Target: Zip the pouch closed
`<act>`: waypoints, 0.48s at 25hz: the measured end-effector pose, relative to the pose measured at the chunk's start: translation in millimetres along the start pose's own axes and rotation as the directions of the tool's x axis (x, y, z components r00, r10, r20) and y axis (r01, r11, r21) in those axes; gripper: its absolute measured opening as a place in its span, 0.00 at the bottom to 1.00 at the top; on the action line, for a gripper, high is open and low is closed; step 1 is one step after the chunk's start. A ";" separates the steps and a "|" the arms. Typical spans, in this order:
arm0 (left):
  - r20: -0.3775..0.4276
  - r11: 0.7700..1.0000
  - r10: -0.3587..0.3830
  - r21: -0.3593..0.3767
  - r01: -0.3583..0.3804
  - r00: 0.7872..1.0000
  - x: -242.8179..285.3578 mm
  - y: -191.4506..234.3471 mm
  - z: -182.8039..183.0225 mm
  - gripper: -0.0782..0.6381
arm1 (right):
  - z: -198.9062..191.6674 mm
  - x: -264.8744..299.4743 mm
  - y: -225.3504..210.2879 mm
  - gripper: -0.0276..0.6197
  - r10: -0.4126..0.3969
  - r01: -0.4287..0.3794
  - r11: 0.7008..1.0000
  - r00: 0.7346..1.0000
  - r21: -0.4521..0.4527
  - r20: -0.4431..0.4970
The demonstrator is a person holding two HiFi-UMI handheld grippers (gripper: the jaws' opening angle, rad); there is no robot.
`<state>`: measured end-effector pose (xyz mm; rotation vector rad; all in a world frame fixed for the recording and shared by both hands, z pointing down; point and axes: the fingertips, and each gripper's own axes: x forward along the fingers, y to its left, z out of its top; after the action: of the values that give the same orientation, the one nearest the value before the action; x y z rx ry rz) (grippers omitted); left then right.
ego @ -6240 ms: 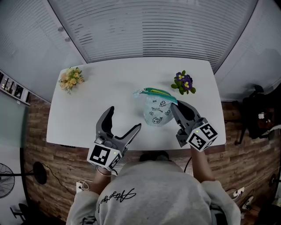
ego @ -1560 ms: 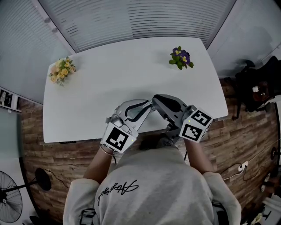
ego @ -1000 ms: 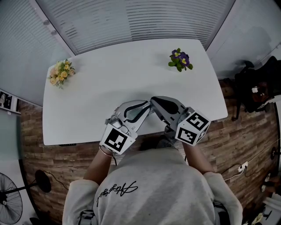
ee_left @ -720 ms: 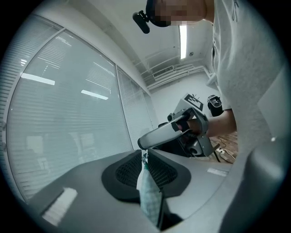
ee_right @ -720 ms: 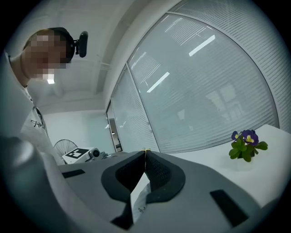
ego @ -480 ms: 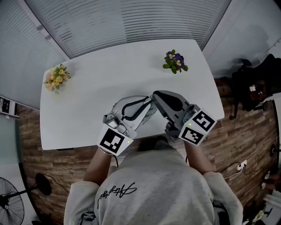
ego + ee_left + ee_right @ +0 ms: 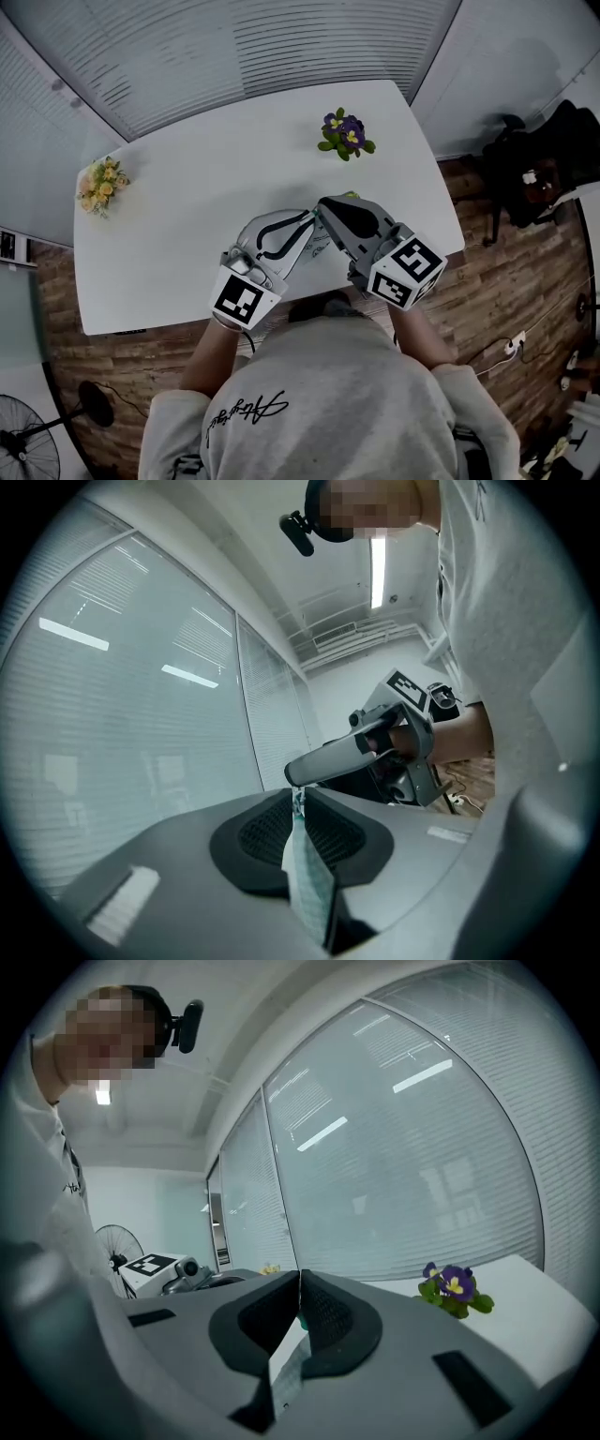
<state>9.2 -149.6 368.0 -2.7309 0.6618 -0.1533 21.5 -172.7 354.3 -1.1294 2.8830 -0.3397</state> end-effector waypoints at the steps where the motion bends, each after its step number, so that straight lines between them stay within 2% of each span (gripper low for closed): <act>1: -0.011 1.000 -0.001 -0.004 0.001 1.000 0.2 -1.7 -4.1 0.16 | -4.7 -0.3 -2.7 0.05 0.002 -0.002 1.000 1.000 0.016 -0.005; 5: -0.040 1.000 0.011 -0.027 -0.012 0.999 -2.6 -4.2 -12.7 0.16 | -14.5 -0.9 -13.4 0.05 0.007 -0.007 0.998 1.000 0.058 -0.009; 12: -0.079 0.999 0.043 -0.027 -0.045 0.996 -13.0 -9.3 -16.7 0.16 | -22.2 2.3 -6.6 0.05 0.078 -0.077 0.993 0.997 0.088 -0.016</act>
<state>-1.4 -140.6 386.5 -2.7477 0.7503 -0.2431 22.0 -174.7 377.4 -1.0034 2.8868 -0.4709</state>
